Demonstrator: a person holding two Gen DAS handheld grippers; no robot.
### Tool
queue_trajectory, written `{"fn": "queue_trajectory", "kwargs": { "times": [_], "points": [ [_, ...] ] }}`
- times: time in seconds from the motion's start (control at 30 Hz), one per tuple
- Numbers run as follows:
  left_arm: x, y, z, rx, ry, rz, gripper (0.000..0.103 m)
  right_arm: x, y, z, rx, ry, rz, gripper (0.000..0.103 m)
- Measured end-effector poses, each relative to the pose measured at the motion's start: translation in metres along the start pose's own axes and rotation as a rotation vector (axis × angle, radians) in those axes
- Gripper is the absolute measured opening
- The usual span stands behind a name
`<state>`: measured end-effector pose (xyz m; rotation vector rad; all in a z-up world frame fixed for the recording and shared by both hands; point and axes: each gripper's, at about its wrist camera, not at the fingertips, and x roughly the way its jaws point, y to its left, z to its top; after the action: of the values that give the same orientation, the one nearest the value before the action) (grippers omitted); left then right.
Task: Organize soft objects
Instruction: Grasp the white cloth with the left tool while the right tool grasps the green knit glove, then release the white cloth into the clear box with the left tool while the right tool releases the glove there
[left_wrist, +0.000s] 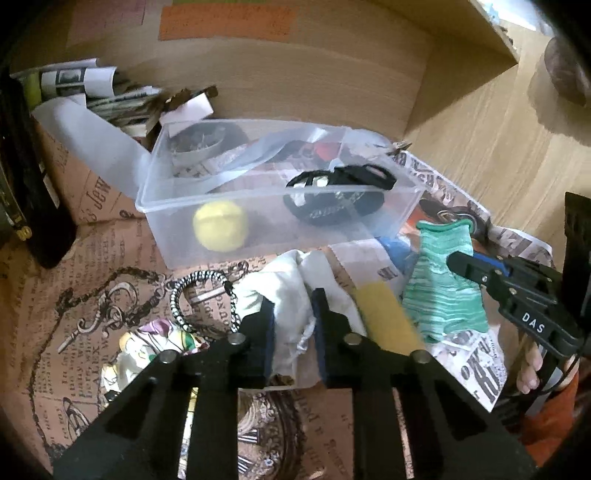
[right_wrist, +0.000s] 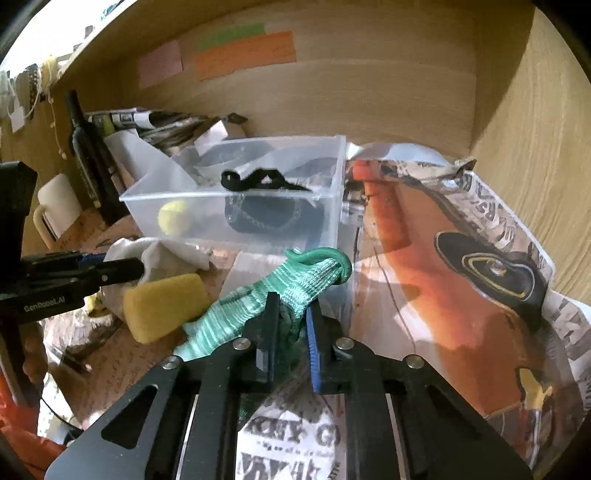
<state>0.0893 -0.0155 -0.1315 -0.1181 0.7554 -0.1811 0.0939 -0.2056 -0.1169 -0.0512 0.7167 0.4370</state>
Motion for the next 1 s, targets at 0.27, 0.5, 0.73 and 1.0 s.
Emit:
{"fn": "queue_trajectory", "kwargs": {
  "times": [0.27,0.5,0.73,1.0],
  "points": [
    [-0.024,0.003,0.017,-0.003,-0.094,-0.003,0.009,-0.022,0.003,0.020,-0.009,-0.109,-0.001,0.011],
    [-0.044,0.007,0.041,0.007,-0.173,0.006,0.009,-0.037,0.007,0.046,-0.023,-0.222,0.003,0.011],
    [-0.060,0.014,0.065,0.017,-0.248,0.033,0.009,-0.043,0.013,0.074,-0.044,-0.318,0.020,0.011],
    [-0.059,0.030,0.097,0.008,-0.302,0.071,0.009,-0.025,0.026,0.102,-0.079,-0.342,0.041,0.011]
  ]
}}
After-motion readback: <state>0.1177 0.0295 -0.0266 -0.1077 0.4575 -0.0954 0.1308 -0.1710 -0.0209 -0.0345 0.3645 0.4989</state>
